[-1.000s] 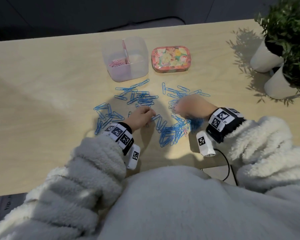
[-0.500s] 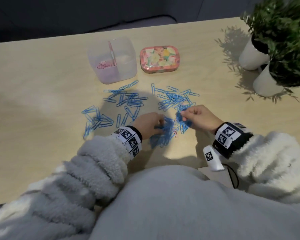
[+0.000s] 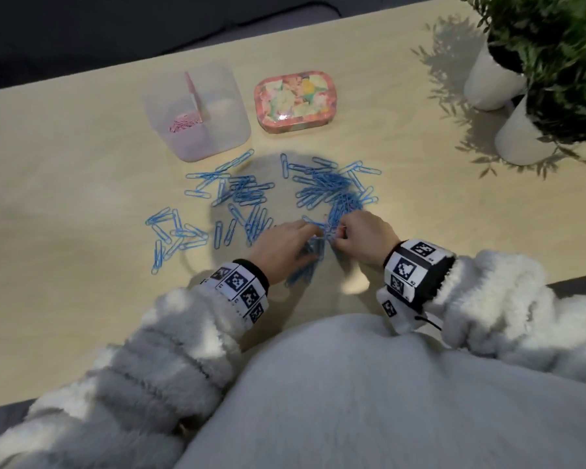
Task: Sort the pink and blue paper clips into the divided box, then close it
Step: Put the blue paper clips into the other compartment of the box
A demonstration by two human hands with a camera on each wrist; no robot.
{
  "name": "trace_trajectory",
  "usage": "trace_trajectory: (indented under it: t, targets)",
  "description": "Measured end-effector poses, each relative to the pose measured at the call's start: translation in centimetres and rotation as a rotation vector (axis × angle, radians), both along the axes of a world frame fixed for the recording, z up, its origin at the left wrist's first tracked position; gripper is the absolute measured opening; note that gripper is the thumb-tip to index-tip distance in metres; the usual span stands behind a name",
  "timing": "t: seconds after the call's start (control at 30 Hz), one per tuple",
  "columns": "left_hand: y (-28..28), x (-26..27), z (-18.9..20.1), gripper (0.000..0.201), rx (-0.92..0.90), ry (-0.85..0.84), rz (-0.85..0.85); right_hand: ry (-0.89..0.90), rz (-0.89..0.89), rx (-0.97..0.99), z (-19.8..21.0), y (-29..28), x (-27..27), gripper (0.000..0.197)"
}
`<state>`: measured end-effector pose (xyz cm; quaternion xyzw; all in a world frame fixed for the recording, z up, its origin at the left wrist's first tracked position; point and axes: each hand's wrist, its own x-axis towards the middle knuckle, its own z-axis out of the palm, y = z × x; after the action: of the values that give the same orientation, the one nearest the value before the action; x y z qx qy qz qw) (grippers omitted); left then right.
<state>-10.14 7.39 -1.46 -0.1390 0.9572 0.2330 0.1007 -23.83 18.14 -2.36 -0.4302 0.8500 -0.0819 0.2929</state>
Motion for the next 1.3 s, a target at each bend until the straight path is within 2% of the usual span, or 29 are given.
trace_trajectory:
  t: [0.1, 0.2, 0.27, 0.37, 0.47, 0.53, 0.6, 0.63, 0.73, 0.8, 0.9, 1.0, 1.1, 1.2, 1.27, 1.3]
  targets:
    - [-1.3, 0.2, -0.4, 0.027, -0.008, -0.027, 0.016, -0.199, -0.043, -0.058, 0.3, 0.1, -1.8, 0.018]
    - [-2.7, 0.9, -0.5, 0.023, 0.032, 0.011, 0.040, -0.542, -0.266, -0.251, 1.5, 0.8, -3.3, 0.026]
    - [-3.3, 0.5, -0.1, 0.023, 0.060, 0.068, 0.071, -0.656, -0.420, -0.350, 2.2, 1.0, -4.0, 0.030]
    - [-3.3, -1.6, 0.6, 0.020, 0.102, 0.099, 0.105, -0.887, -0.604, -0.411, 2.6, 0.8, -4.8, 0.027]
    - [-2.7, -4.1, 0.4, 0.026, 0.116, 0.025, 0.160, -1.011, -0.742, -0.453, 2.4, 0.5, -5.5, 0.021]
    - [-2.4, -4.8, -0.3, 0.028, 0.097, -0.026, 0.143, -0.985, -0.790, -0.448, 2.0, 0.2, -5.5, 0.026]
    - [-2.6, -4.6, -0.8, 0.026, 0.126, -0.065, 0.111, -0.870, -0.742, -0.428, 1.5, -0.4, -5.2, 0.027]
    - [-2.9, -4.2, -1.1, 0.025, 0.154, -0.078, 0.105, -0.756, -0.661, -0.414, 1.2, -0.7, -4.9, 0.023]
    - [-3.8, -3.4, -1.2, 0.031, 0.191, -0.075, 0.127, -0.395, -0.269, -0.306, 0.5, -1.2, -3.9, 0.009]
    - [-3.9, -3.4, -0.9, 0.034, 0.183, -0.067, 0.150, -0.162, -0.091, -0.166, 0.3, -1.3, -3.5, 0.019]
    - [-3.2, -4.2, -0.8, 0.036, 0.108, -0.077, 0.159, 0.081, -0.069, -0.106, 1.0, -1.6, -3.2, 0.020]
    - [-2.4, -4.8, -0.9, 0.029, 0.035, -0.078, 0.172, 0.093, -0.154, -0.168, 1.4, -1.8, -4.2, 0.014]
    - [-2.2, -4.8, -1.0, 0.023, 0.017, -0.111, 0.188, -0.073, -0.248, -0.300, 2.0, -3.3, -5.4, 0.014]
    - [-2.1, -4.3, -1.0, 0.022, 0.066, -0.119, 0.183, -0.500, -0.422, -0.329, 4.6, -7.1, -5.4, 0.021]
    - [-2.5, -3.7, -0.6, 0.014, 0.156, -0.050, 0.230, -0.785, -0.521, -0.321, 6.7, -10.3, -5.3, 0.023]
    - [-2.9, -3.3, -0.2, 0.011, 0.237, 0.014, 0.284, -0.868, -0.533, -0.315, 7.8, -12.0, -5.3, 0.025]
